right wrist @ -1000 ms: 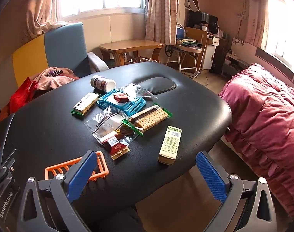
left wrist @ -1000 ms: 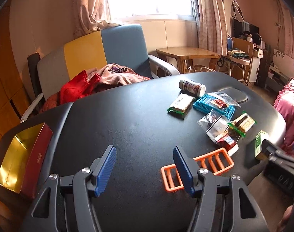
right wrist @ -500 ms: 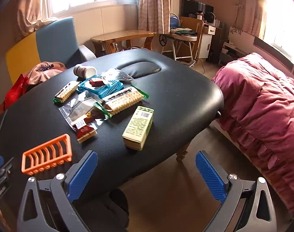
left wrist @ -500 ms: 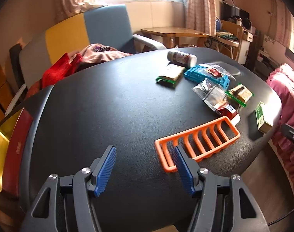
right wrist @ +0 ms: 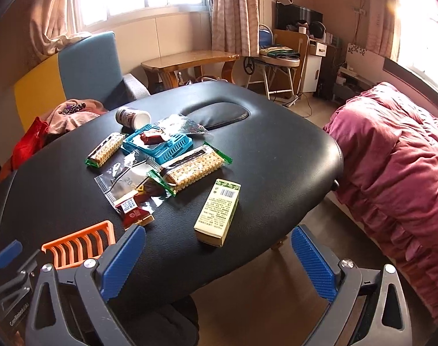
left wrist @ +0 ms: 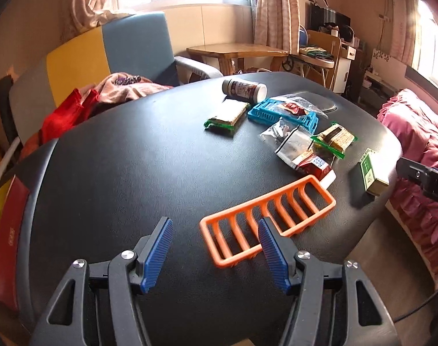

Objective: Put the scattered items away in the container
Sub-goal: 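Move the left gripper toward the orange plastic rack on the table, then grasp the orange rack with the left gripper while the right gripper grasps the juice box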

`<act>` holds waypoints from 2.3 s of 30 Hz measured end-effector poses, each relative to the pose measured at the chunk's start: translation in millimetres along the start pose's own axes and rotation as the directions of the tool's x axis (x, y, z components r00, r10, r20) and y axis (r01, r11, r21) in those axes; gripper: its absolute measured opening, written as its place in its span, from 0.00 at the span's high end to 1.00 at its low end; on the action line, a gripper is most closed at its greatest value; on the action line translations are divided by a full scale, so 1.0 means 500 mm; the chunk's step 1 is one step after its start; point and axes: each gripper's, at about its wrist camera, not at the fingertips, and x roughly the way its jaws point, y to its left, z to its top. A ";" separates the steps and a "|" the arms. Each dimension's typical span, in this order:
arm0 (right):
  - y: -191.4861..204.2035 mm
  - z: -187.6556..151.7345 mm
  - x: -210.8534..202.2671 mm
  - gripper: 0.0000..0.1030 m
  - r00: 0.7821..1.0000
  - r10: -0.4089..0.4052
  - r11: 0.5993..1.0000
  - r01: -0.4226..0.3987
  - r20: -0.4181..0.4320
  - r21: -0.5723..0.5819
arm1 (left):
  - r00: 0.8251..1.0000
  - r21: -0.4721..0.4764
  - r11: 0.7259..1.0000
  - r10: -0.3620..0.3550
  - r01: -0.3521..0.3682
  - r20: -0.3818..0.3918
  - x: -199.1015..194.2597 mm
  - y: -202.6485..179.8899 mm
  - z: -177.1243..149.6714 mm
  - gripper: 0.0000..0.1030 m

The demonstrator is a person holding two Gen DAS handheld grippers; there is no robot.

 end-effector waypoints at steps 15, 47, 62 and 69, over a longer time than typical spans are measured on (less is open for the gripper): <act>0.000 -0.023 0.008 0.01 0.999 0.013 1.000 -0.013 -0.032 0.020 | 0.983 0.032 0.983 -0.181 0.181 0.003 -0.019 0.063 -0.059 0.40; -0.061 -0.036 0.013 0.01 0.998 -0.033 0.996 0.038 -0.060 0.077 | 0.968 0.325 0.913 -0.220 0.247 -0.119 0.100 -0.037 -0.019 0.66; -0.048 0.015 0.078 0.18 0.999 0.008 0.996 -0.004 -0.052 0.088 | 0.992 0.071 0.993 -0.092 0.098 -0.084 0.077 0.052 -0.044 0.74; -0.051 0.027 0.152 0.28 0.992 0.011 0.992 0.005 -0.123 0.129 | 0.995 0.022 0.997 -0.066 0.068 -0.079 0.067 0.077 -0.056 0.74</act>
